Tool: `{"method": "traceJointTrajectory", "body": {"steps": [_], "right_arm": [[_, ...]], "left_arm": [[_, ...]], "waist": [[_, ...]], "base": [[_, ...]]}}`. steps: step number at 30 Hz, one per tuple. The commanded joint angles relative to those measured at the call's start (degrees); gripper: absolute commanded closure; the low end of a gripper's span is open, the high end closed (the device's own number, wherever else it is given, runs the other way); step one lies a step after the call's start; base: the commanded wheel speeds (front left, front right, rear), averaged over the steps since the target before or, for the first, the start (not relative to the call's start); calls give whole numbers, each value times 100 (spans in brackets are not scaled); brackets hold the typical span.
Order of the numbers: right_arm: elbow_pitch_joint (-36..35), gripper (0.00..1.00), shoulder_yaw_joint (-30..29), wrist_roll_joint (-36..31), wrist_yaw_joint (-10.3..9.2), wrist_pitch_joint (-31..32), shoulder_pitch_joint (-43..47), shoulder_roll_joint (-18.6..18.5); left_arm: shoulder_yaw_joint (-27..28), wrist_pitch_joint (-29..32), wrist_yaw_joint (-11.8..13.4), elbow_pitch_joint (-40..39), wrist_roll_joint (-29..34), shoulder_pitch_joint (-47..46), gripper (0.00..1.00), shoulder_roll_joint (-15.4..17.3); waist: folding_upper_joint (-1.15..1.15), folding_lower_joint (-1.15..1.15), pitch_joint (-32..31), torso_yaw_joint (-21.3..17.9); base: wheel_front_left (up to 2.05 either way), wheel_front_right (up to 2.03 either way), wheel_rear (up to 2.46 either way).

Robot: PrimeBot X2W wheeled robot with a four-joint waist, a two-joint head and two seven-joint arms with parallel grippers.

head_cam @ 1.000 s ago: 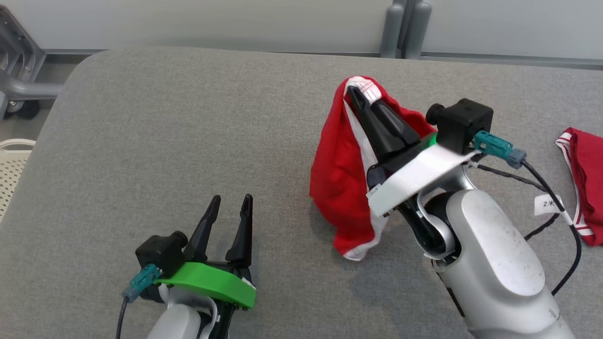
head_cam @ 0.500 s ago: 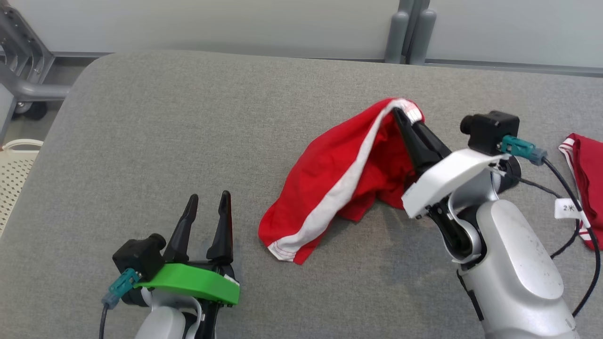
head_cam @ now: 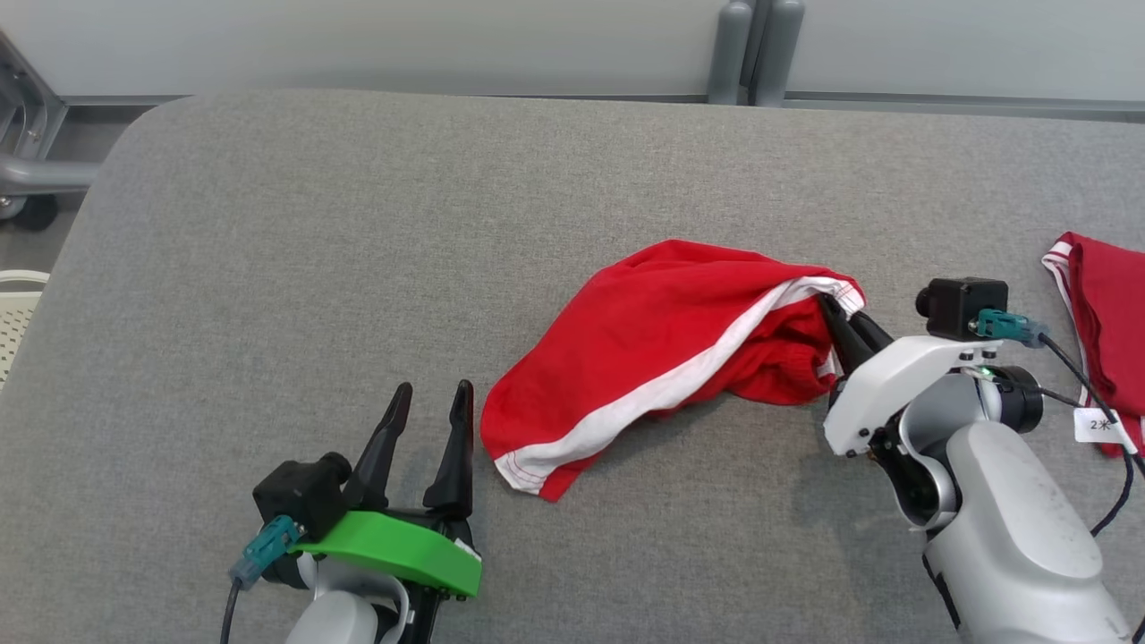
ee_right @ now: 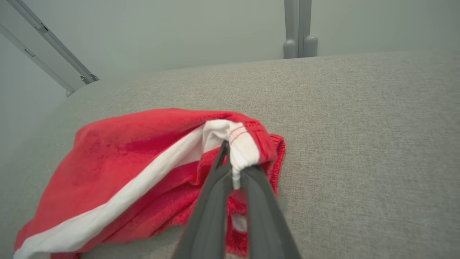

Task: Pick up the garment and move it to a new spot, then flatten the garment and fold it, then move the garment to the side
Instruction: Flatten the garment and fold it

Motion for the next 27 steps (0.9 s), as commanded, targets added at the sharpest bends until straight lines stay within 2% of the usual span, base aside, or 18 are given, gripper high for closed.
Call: {"method": "traceJointTrajectory", "body": {"steps": [1,12,20,22,23,24,27], "right_arm": [[1,100,38,100,0,63,56,-90],[-669,100,504,1036,0,944,453,-1292],[-770,100,840,1194,0,867,748,-1495],[-746,61,880,1226,0,764,782,-1462],[-753,46,897,1233,0,731,795,-1468],[-766,0,908,1214,0,690,806,-1484],[-822,0,877,1193,0,542,910,-1498]], "left_arm": [[-12,-15,-45,21,25,7,0,0],[-51,-15,-32,54,41,42,0,31],[-27,-16,-6,18,31,-17,0,72],[-19,-16,5,8,42,-34,0,106],[-16,-17,10,2,46,-38,0,111],[-14,-17,20,-5,49,-42,0,121],[-5,-16,46,-40,57,-46,0,146]], "waist": [[58,0,-7,-15],[58,0,-30,-122],[58,0,45,-234],[58,0,61,-302],[58,0,62,-326],[58,0,61,-351],[58,0,45,-419]], "base": [[0,0,0],[0,0,0],[0,0,0],[0,0,0],[0,0,0],[0,0,0],[0,0,0]]}}
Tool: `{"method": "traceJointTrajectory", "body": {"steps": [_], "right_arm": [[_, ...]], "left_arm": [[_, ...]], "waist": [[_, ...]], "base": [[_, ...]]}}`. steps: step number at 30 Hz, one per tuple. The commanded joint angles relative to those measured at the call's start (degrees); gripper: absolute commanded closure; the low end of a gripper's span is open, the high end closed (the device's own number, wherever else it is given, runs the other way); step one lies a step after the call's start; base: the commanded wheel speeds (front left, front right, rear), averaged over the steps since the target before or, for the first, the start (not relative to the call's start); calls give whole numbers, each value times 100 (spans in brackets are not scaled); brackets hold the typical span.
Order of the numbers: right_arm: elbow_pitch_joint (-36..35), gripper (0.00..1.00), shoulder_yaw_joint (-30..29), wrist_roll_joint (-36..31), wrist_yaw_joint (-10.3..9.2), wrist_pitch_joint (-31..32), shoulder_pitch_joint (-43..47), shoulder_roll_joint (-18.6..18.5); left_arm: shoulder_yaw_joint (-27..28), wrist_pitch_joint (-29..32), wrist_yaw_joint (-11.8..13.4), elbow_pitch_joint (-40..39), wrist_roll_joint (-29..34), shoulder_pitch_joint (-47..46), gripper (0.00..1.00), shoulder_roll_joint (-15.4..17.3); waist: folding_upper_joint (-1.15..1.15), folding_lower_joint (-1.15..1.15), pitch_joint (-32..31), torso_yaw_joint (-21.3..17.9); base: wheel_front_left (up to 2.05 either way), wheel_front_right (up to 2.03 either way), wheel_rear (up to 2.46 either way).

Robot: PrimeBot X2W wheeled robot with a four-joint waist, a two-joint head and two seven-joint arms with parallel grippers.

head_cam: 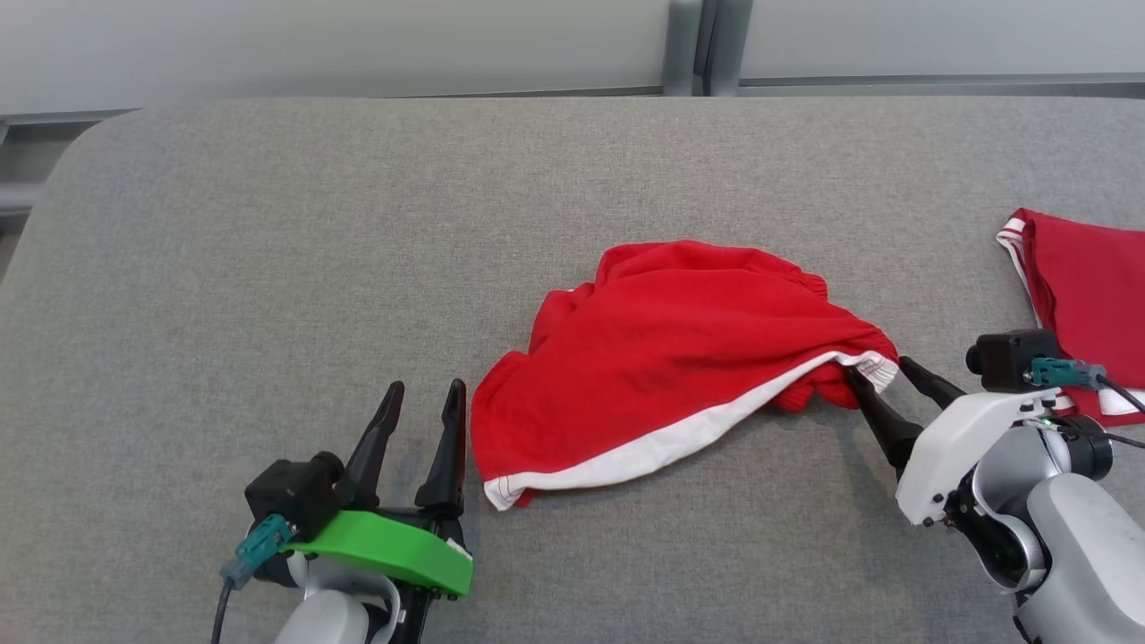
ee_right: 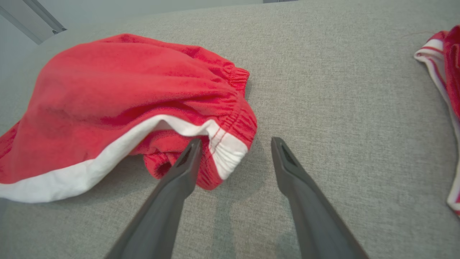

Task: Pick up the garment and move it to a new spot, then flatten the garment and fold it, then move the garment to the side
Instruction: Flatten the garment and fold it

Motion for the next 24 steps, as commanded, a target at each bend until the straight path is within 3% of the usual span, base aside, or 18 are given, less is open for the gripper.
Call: {"method": "traceJointTrajectory", "body": {"steps": [1,15,24], "right_arm": [[-50,0,-39,2,0,-90,146,-3],[-905,0,-865,-295,0,-680,764,273],[-1579,0,-1428,-1130,0,-1134,770,896]], "left_arm": [[23,-16,49,-33,28,-30,0,53],[251,5,335,-601,91,193,0,287],[368,75,726,-1011,277,395,0,484]], "waist": [[58,0,-22,-62],[58,0,-212,-463],[58,0,-327,-530]], "base": [[0,0,0],[0,0,0],[0,0,0]]}}
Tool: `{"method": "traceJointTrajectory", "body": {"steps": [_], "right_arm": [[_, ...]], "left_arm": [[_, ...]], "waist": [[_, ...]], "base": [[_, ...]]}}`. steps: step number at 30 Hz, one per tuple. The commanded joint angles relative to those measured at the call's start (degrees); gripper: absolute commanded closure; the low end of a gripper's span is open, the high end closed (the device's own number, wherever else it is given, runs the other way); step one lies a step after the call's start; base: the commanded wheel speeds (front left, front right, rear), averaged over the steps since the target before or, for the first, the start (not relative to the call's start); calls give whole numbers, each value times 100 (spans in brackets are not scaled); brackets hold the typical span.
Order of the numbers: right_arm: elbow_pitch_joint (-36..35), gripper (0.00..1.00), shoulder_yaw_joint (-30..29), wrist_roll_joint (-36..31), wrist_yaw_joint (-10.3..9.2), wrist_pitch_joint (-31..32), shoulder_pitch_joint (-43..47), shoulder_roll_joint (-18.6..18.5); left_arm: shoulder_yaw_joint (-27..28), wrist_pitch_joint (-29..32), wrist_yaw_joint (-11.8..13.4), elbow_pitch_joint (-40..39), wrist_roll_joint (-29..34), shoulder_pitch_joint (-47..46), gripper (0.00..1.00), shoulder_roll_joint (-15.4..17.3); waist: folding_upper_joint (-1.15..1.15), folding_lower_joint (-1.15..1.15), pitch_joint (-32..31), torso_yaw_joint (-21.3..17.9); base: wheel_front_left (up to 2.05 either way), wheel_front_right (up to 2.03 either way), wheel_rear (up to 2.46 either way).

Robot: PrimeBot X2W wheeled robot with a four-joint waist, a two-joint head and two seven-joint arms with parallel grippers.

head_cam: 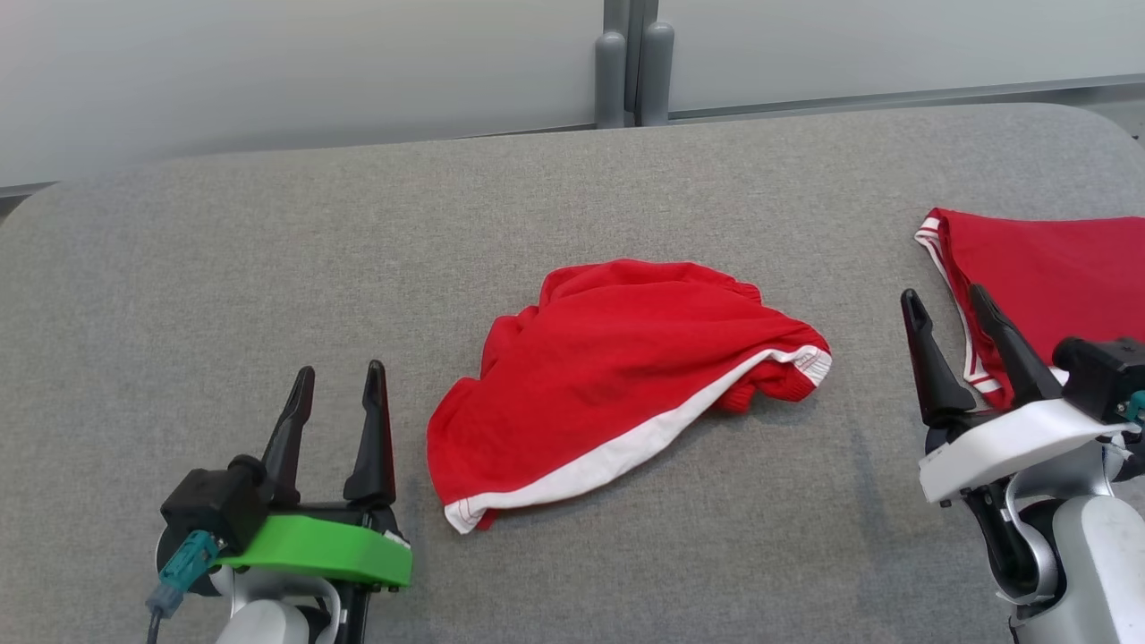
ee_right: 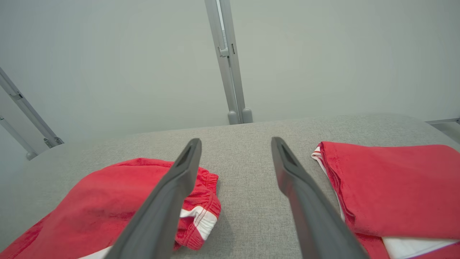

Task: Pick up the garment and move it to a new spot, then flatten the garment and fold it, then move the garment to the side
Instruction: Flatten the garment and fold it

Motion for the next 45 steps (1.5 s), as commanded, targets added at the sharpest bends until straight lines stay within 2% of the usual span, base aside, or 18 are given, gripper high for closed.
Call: {"method": "traceJointTrajectory", "body": {"steps": [1,9,18,37,45], "right_arm": [[-102,0,-74,-221,0,-119,38,97],[-453,0,-261,-1087,0,-404,172,562],[-437,0,-223,-1156,0,-608,465,819],[-357,0,-158,-1101,0,-618,408,872],[-312,0,-175,-1080,0,-618,398,873]], "left_arm": [[19,11,81,-91,74,135,0,75],[114,-2,339,-408,240,545,0,270],[178,-57,388,-426,215,934,0,261],[127,-9,261,-332,213,1074,0,189],[-380,429,-85,-145,72,1224,0,130]], "waist": [[58,0,-30,0],[58,0,-180,58],[58,0,-388,146],[58,0,-372,168],[58,0,-305,151]], "base": [[0,0,0],[0,0,0],[0,0,0],[0,0,0],[0,0,0]]}}
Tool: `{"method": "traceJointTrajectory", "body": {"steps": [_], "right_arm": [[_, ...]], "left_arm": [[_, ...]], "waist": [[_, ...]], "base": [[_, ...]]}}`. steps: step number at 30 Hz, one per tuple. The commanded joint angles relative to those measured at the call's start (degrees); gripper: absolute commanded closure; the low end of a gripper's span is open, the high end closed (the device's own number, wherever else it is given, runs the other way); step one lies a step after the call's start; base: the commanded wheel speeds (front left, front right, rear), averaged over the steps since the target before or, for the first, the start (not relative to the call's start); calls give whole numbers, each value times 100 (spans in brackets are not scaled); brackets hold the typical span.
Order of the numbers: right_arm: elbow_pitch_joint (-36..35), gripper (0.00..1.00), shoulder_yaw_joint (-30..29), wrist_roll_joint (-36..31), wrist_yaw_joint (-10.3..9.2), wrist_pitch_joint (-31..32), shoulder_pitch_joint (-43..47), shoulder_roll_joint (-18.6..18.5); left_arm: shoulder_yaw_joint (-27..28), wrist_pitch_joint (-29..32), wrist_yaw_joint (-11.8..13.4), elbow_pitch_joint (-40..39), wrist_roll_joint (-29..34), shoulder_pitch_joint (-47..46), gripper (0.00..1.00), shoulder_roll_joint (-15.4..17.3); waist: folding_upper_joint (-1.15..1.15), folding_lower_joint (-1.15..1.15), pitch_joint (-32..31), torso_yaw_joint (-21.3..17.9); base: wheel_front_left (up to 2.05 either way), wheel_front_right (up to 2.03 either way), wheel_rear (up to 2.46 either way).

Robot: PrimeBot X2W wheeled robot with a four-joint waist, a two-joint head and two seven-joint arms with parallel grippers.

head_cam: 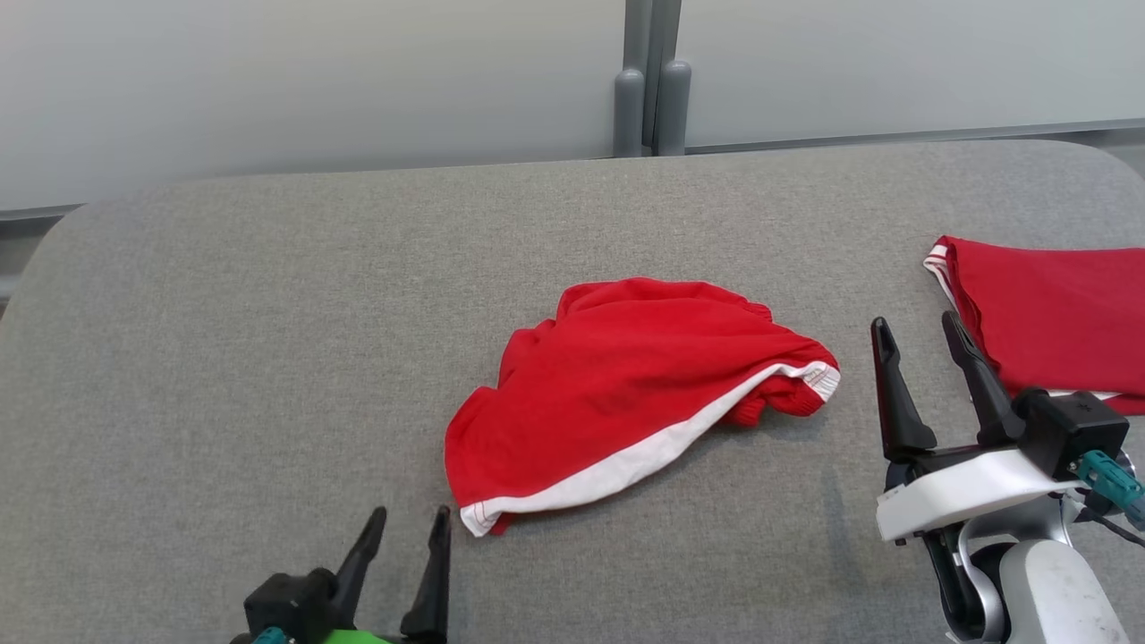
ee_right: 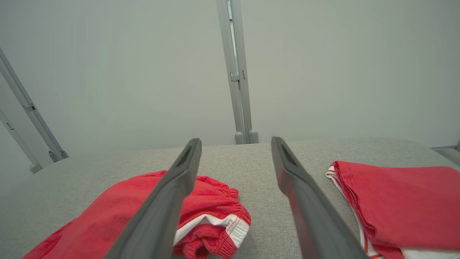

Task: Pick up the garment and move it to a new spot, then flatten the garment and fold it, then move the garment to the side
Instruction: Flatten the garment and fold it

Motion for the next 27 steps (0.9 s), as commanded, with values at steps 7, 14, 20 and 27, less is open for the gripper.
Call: {"method": "traceJointTrajectory", "body": {"steps": [7,14,20,27], "right_arm": [[53,0,14,28,0,22,-64,-5],[86,0,70,27,0,58,-103,-5],[83,0,119,13,0,88,-145,-6],[73,0,84,8,0,96,-128,-6]], "left_arm": [[-314,243,-315,324,-167,-17,0,-102],[-474,252,-547,998,-251,-436,0,-284],[-527,100,-683,1625,-304,-816,0,-408],[-496,-126,-785,1925,-460,-959,0,-481]], "waist": [[58,0,64,-21],[58,0,111,-86],[58,0,189,-198],[58,0,232,-247]], "base": [[0,0,0],[0,0,0],[0,0,0],[0,0,0]]}}
